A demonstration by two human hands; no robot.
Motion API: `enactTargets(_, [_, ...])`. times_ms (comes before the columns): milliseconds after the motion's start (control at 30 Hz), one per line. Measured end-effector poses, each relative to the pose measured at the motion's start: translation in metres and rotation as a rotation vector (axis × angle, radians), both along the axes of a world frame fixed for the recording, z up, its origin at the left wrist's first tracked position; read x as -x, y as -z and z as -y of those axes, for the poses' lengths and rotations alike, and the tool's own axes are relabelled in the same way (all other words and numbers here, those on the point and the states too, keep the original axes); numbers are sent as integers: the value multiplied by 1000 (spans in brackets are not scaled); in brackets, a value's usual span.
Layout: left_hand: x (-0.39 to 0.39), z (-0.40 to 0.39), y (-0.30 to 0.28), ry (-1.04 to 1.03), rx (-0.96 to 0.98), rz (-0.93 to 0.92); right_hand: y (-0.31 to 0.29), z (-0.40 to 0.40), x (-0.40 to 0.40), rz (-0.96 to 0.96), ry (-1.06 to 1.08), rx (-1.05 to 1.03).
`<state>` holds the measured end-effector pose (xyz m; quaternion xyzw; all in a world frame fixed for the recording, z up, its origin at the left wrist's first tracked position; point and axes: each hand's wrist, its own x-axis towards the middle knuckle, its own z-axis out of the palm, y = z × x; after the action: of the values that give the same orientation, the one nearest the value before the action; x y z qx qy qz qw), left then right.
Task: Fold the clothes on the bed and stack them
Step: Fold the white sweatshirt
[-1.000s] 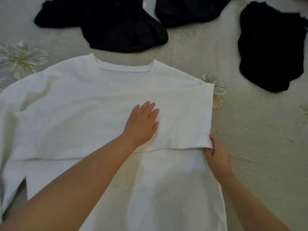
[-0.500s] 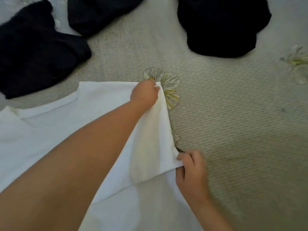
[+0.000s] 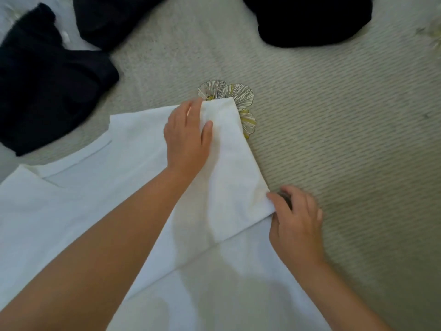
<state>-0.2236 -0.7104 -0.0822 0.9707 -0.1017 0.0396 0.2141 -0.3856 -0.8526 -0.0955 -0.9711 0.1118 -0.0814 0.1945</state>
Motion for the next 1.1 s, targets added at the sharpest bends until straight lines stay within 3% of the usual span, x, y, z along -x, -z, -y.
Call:
enactTargets(133, [100, -68, -4, 14, -151, -13, -20, -11, 4, -71, -114, 69])
enactTargets(300, [214, -129, 1, -81, -354, -244, -24, -46, -25, -87, -531, 122])
enactTargets(400, [256, -144, 6, -328, -288, -426, -7, -52, -45, -207, -711, 174])
enactTargets(500, [260, -153, 12, -576, -215, -450, 9, -46, -49, -280, -671, 256])
enactTargets(800, [254, -201, 11, -349, -298, -492, 4, -42, -17, -351, -496, 221])
enactTargets(867, [270, -197, 6, -333, -288, -483, -3, -34, 17, -282, -600, 178])
enactTargets(967, [332, -179, 2, -305, -311, -326, -2, -11, 90, -183, -761, 269])
enactTargets(1100, [444, -161, -4, -339, -279, -279, -3, 17, 177, -229, -919, 225])
